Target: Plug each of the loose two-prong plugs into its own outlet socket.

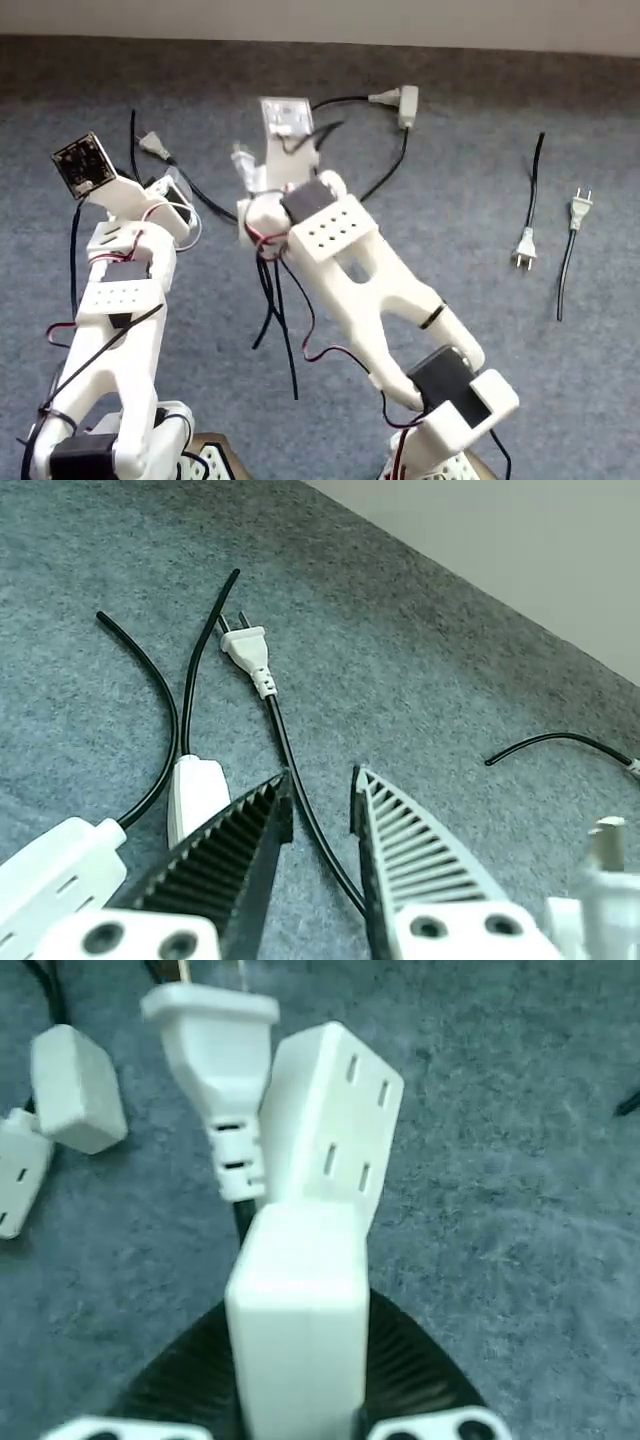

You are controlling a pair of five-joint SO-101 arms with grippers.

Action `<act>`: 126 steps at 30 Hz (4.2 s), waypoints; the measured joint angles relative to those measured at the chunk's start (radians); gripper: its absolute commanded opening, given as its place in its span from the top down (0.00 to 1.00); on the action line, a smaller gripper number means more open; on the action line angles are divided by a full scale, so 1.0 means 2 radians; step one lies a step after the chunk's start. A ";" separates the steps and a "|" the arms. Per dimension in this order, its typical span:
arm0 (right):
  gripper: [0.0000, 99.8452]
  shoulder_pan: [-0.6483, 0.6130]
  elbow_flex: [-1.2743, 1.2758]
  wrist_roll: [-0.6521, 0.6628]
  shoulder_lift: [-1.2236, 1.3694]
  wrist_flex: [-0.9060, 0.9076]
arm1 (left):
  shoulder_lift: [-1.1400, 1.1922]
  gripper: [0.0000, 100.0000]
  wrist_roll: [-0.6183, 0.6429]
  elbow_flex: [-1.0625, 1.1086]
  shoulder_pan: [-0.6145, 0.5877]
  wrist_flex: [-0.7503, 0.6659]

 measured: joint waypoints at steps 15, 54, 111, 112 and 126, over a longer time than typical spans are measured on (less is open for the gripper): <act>0.68 0.035 0.269 0.000 -0.003 -0.367 | 0.000 0.88 0.000 0.000 -0.001 0.000; 0.61 0.108 0.071 0.095 0.102 -0.293 | 0.000 0.88 0.000 0.000 -0.001 0.000; 0.61 0.239 -0.043 0.102 -0.095 -0.026 | 0.000 0.88 0.000 0.000 -0.001 0.000; 0.61 0.250 -0.043 0.102 -0.104 -0.018 | 0.000 0.88 0.000 0.000 -0.001 0.000; 0.61 0.318 0.145 0.102 -0.123 -0.007 | 0.097 0.88 -0.110 -0.219 0.055 0.212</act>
